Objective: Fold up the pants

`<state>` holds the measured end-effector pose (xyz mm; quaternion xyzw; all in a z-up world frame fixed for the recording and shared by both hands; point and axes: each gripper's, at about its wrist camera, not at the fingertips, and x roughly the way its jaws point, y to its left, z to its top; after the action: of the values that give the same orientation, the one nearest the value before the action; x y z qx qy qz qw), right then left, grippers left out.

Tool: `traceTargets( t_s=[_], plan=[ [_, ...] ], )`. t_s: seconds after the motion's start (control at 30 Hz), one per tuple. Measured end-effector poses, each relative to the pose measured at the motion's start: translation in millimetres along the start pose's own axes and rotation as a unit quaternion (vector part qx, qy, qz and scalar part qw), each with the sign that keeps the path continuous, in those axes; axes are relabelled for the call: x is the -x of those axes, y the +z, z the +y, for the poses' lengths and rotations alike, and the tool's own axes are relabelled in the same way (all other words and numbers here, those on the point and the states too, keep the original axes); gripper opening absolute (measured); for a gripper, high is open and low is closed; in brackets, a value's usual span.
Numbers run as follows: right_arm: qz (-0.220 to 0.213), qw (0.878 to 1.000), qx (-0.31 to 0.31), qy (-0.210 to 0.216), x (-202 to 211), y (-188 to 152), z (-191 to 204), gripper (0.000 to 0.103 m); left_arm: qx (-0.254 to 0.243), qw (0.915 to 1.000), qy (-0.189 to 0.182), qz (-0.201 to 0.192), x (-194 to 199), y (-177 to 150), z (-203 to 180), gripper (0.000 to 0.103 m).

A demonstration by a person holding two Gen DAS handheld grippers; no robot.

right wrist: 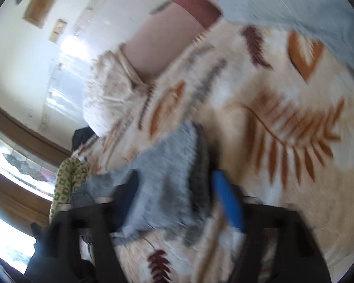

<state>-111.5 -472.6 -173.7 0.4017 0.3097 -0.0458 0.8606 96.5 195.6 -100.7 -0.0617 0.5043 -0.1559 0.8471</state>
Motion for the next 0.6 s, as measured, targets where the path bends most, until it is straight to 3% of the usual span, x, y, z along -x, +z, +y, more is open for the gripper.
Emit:
traceTargets(
  t_s=[0.1, 0.23, 0.3, 0.4, 0.47, 0.53, 0.6],
  plan=[
    [0.007, 0.999, 0.034, 0.007, -8, 5, 26, 0.078, -0.012, 0.9986, 0.043, -0.029, 24, -2, -2, 0.014],
    [0.048, 0.997, 0.051, 0.037, -29, -3, 51, 0.078, -0.037, 0.9969, 0.046, -0.052, 45, -3, -18, 0.014],
    [0.063, 0.994, 0.017, 0.083, -32, -10, 54, 0.078, -0.063, 0.9960, 0.025, -0.058, 45, -1, -45, 0.014],
    [0.040, 0.992, -0.040, 0.117, -17, -22, 49, 0.080, -0.106, 0.9922, -0.026, -0.061, 35, 1, -95, 0.015],
    [0.033, 0.982, -0.108, 0.148, -8, -36, 34, 0.081, -0.139, 0.9865, -0.066, -0.056, 20, 0, -137, 0.027],
    [0.026, 0.978, -0.142, 0.148, -1, -46, 27, 0.084, -0.168, 0.9806, -0.088, -0.049, 1, 0, -179, 0.041],
    [0.024, 0.977, -0.163, 0.135, -1, -58, 17, 0.087, -0.183, 0.9768, -0.093, -0.061, -13, -2, -205, 0.046]
  ],
)
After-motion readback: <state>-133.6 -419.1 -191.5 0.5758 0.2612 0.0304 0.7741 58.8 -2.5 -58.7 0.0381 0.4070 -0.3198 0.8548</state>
